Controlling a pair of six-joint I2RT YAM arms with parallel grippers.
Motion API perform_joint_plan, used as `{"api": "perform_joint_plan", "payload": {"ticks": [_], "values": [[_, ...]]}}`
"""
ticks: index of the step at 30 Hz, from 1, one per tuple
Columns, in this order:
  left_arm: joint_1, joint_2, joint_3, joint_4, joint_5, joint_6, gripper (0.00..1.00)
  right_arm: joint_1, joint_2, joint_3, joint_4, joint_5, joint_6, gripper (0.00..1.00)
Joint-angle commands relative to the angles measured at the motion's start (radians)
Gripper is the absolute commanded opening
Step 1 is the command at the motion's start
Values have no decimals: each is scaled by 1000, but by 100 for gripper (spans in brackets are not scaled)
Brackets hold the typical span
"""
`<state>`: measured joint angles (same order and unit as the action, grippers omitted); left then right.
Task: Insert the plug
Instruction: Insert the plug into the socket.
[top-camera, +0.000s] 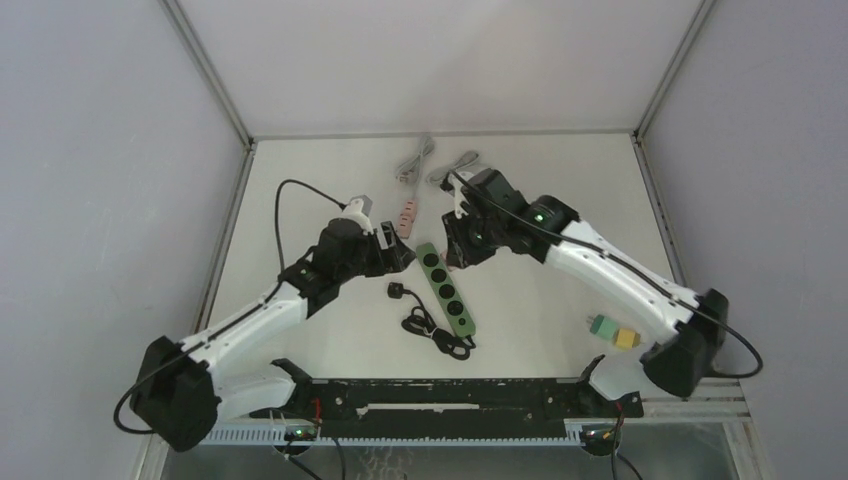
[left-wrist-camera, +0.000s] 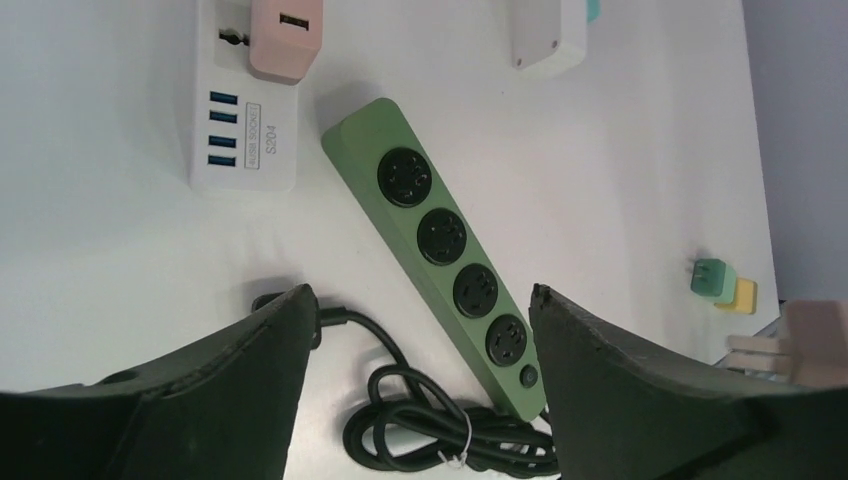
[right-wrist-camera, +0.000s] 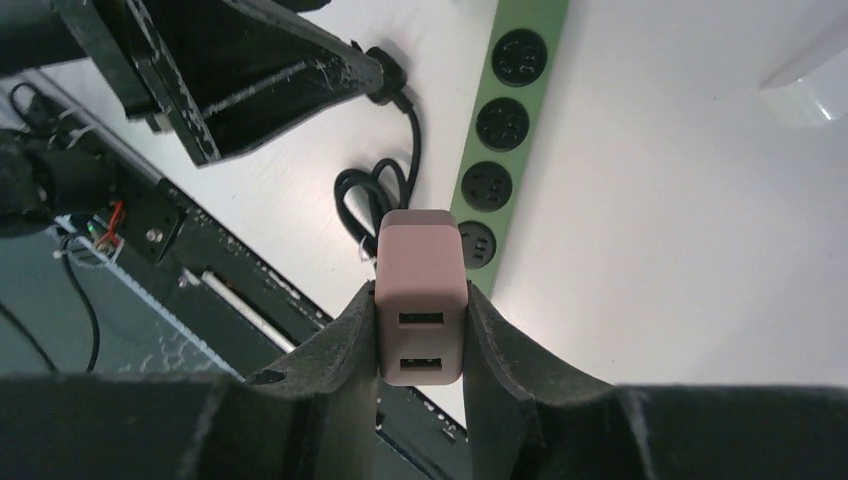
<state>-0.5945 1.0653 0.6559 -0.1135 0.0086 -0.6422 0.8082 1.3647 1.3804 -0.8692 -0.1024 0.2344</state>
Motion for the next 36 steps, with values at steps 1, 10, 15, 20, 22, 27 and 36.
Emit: {"api": "perform_joint_plan", "payload": {"ticks": [1,10,15,20,22,27,36], "values": [[44,129,103,80,115,-59,80,-23,172,152,-121,21,3,0],[94,391,120,229,244,-159,67,-58,395,305,-146,35,-10,0],[95,456,112,286,258,-196,66,-83,436,319,-123,32,-11,0],[104,490,105,308,234,-209,63,-96,470,322,-93,42,5,0],[104,512,104,321,234,-219,61,-99,489,332,-86,38,8,0],[135,567,114,353,253,-240,52,-110,522,348,-52,37,13,0],[147,634,125,372,279,-247,46,-109,595,363,9,28,8,0]]}}
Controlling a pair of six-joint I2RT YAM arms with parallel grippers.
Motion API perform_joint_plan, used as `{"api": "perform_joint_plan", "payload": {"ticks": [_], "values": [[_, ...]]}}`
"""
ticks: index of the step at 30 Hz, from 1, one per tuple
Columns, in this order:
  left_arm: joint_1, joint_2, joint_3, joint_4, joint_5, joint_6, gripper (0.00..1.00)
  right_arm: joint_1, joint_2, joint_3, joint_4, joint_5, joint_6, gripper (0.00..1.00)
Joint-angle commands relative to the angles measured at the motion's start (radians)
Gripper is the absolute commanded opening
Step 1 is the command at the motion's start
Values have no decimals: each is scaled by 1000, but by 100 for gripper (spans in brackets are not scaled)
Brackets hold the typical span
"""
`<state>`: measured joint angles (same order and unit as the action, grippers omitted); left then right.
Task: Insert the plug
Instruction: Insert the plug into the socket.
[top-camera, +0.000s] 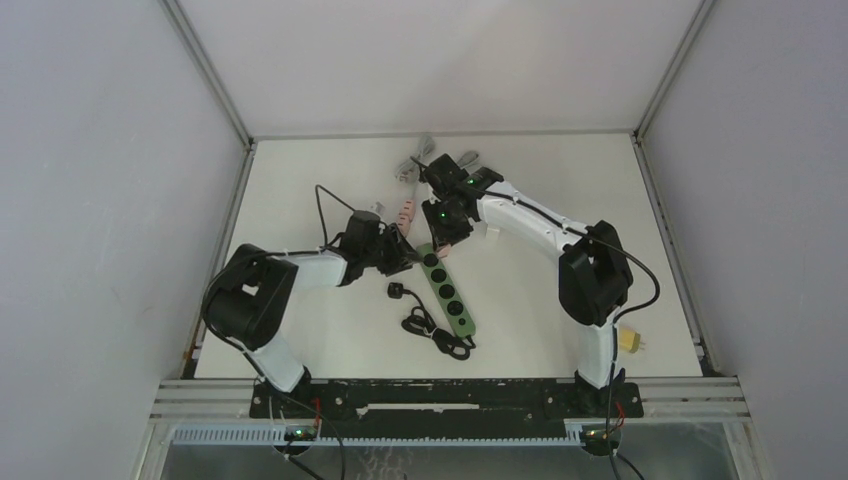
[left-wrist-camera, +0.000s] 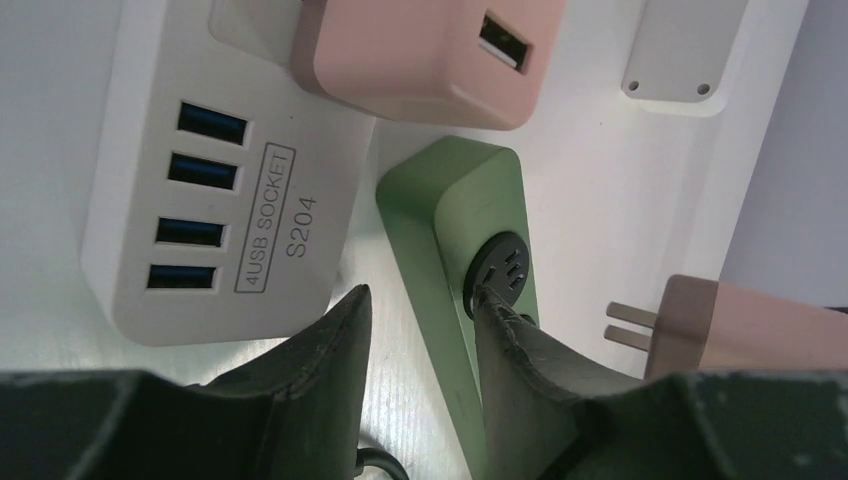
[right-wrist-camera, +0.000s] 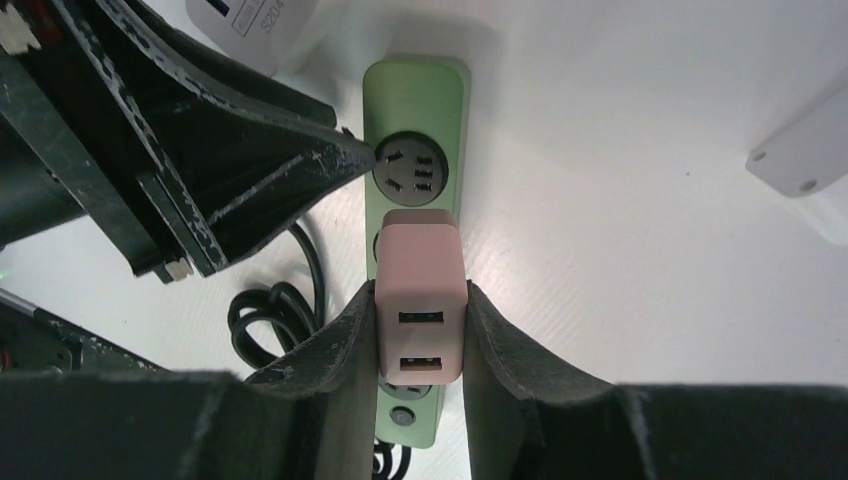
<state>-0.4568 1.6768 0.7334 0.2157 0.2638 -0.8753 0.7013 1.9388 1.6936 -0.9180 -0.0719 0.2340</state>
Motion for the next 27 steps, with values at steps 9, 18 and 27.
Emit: {"api": "perform_joint_plan", "payload": {"ticks": [9,18,27], "values": [[9,64,48,66,42,-27,44,14,84,74,77,36,13,0],[9,90,42,79,49,-36,41,23,120,89,50,84,16,0],[9,93,37,82,54,-39,38,42,125,127,-31,87,24,0]]}}
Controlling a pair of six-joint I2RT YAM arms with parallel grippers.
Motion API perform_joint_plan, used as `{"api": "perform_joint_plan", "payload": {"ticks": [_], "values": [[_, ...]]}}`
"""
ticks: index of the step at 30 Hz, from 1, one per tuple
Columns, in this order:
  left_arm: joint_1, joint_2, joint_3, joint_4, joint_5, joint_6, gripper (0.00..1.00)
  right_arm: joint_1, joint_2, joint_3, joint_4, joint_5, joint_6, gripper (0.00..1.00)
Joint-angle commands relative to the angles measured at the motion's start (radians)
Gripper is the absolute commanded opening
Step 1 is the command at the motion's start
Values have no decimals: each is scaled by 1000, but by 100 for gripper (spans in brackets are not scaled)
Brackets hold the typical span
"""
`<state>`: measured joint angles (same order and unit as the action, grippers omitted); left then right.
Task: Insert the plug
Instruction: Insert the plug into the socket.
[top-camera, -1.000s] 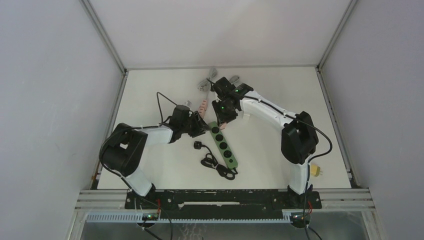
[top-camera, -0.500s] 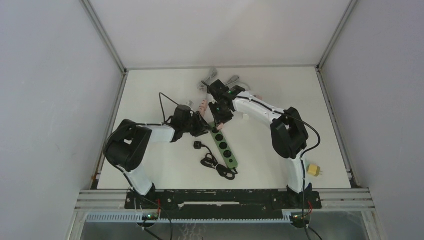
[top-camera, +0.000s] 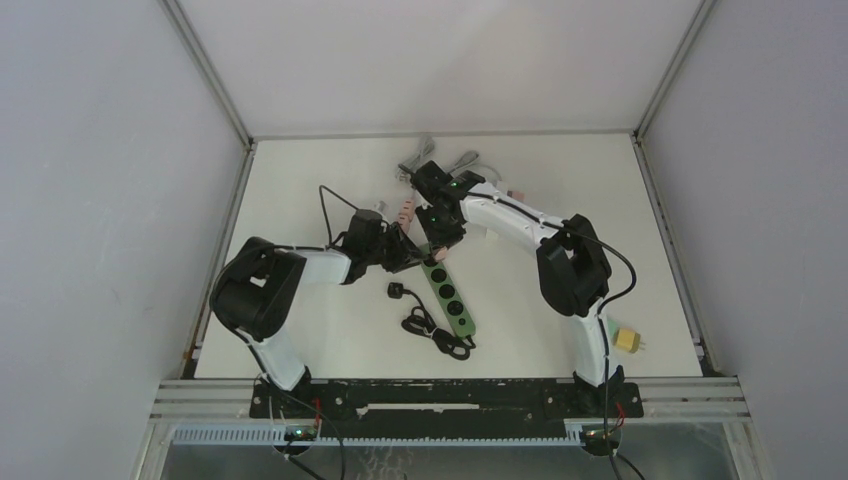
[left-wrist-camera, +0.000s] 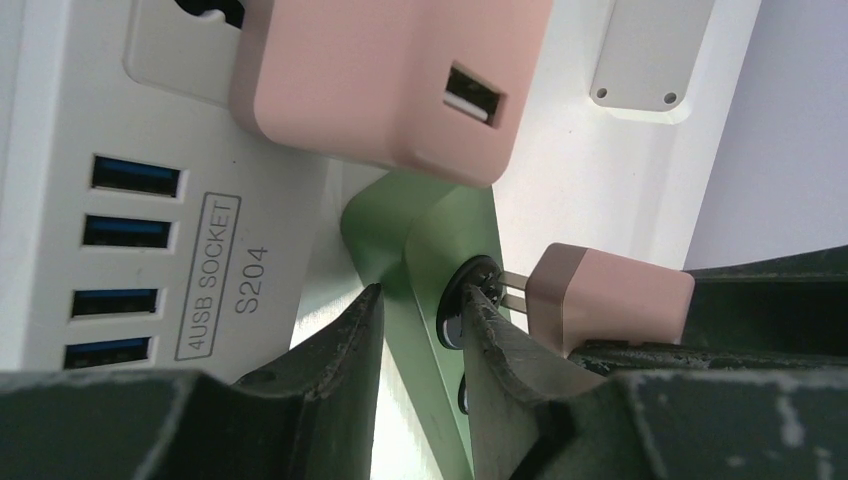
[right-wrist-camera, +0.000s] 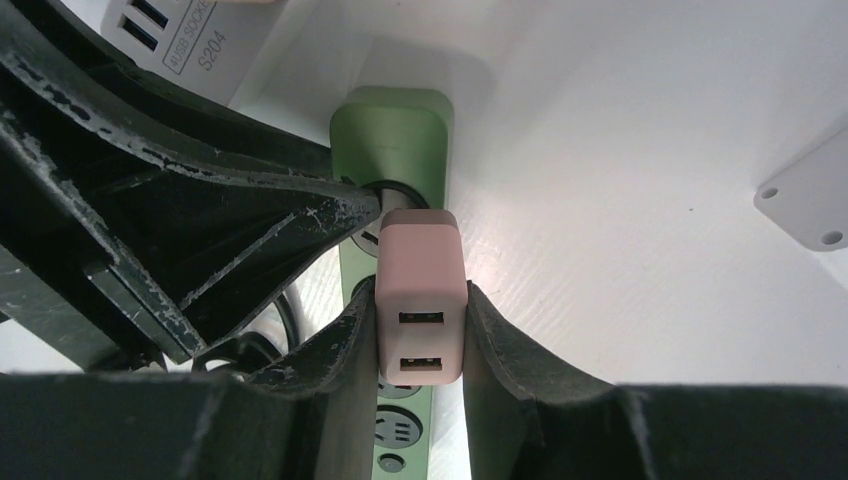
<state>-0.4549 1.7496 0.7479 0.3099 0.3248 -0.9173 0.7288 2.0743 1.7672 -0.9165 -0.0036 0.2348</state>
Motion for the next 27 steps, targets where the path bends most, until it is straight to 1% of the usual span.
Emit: {"api": "perform_joint_plan", "payload": {"ticks": [1,12,20,27], "values": [[7,20,21,-11,-7,2,37,16,-12,53,-35,18,26,0],[5,15,11,-3,-1,-6,36,18,11,55,-21,18,51,0],[5,18,10,1,0,-6,35,23,-4,55,-6,-17,57,0],[4,17,11,2,4,-9,35,23,-12,54,-1,18,58,0]]}}
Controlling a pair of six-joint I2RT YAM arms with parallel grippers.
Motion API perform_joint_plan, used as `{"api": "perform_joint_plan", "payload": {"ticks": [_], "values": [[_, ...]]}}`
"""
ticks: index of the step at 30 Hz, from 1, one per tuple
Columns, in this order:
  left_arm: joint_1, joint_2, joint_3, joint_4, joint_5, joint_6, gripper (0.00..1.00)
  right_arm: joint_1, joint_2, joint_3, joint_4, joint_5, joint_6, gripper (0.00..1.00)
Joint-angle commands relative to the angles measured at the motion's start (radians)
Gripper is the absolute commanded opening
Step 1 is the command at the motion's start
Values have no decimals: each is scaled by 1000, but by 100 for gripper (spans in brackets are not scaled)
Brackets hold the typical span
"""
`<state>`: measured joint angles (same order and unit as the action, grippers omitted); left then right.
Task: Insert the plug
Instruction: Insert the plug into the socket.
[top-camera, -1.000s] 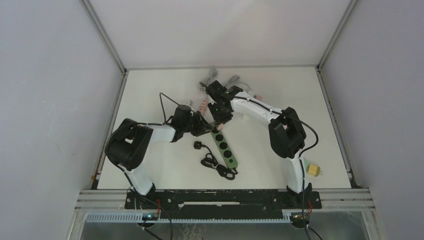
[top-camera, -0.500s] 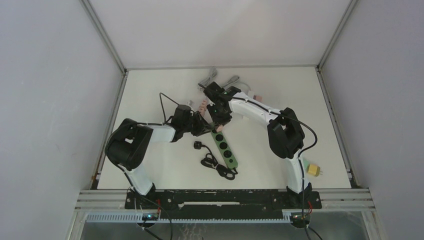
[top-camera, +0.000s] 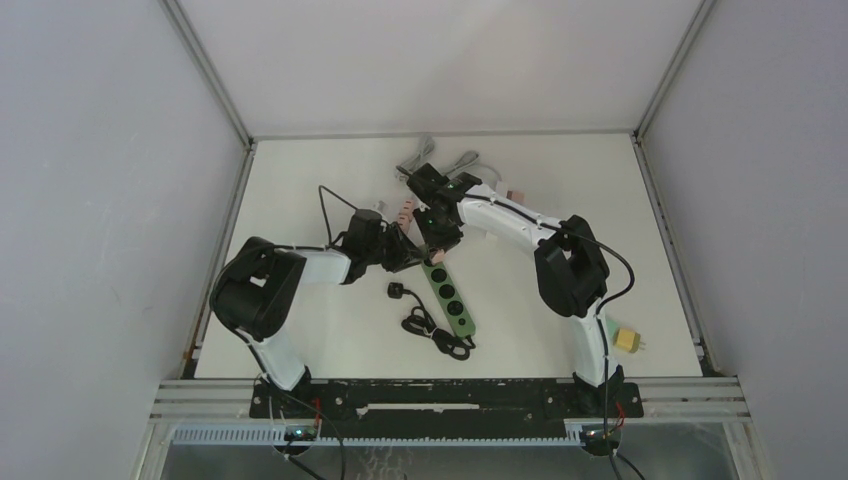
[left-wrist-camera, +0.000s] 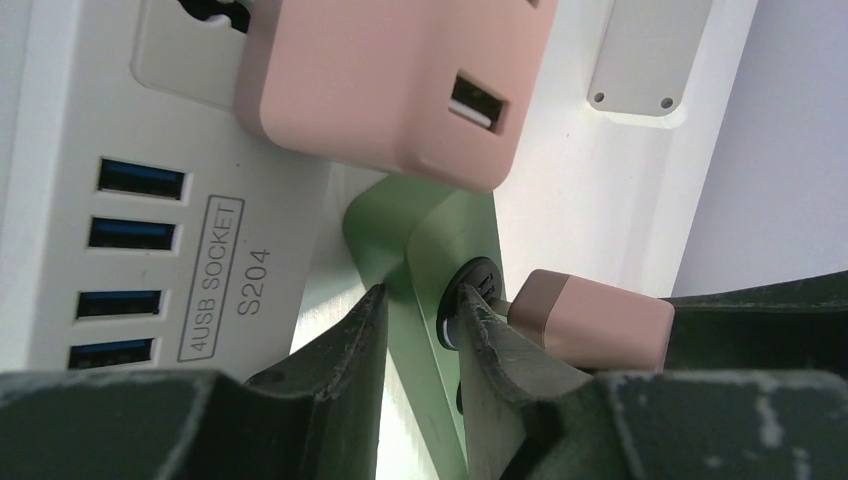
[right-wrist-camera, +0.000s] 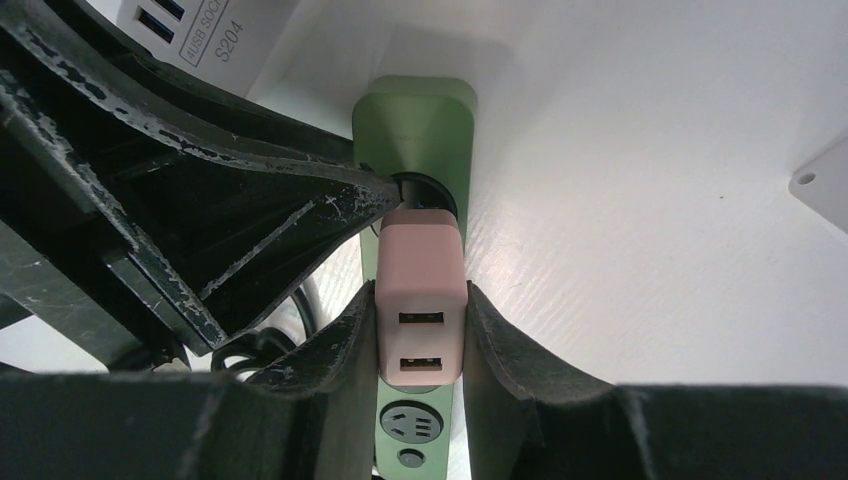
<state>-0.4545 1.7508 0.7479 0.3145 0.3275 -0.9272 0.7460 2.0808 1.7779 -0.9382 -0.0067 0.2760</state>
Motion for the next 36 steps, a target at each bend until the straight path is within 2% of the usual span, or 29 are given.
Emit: {"api": "perform_joint_plan", "payload": {"ticks": [1,21,36], "values": [[4,15,11,-3,1,1,35,6,-16,44,19,24,16,0],[3,18,10,-2,7,0,34,7,-33,34,39,41,21,0],[0,20,13,-2,11,-2,34,15,27,33,16,40,10,0]]}}
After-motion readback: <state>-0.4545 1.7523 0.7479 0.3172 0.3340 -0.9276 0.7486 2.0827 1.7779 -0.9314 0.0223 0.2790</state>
